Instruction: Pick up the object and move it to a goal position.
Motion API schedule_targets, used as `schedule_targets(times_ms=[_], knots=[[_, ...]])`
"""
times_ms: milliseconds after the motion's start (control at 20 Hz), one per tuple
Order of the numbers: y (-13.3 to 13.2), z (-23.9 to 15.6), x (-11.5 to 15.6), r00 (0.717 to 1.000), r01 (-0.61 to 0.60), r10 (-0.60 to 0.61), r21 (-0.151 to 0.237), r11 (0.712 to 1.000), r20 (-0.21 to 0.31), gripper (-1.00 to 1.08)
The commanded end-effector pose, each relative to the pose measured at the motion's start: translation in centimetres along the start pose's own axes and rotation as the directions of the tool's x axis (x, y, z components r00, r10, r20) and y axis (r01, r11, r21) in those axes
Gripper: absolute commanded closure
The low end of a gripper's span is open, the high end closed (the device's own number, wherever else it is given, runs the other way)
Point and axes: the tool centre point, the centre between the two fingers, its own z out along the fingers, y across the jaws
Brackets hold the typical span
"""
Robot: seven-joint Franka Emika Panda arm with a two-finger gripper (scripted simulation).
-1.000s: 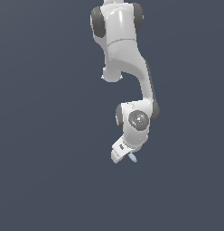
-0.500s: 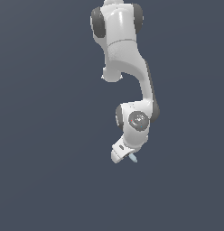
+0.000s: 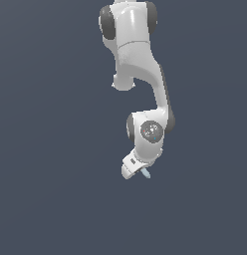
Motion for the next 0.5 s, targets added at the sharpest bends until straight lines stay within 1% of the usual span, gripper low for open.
schedule_targets(times_ms=[0,250,450], knots=[[0.3,-0.7,-0.4,1.000,-0.001,0.001,-0.001,1.000,-0.001,1.08],[1.3,-3.0,-1.8,1.000,-0.001,0.001,-0.001,1.000,0.000,1.08],[2.5,-5.8,-3.6,1.000,-0.001,0.001,-0.001,1.000,0.000,1.08]])
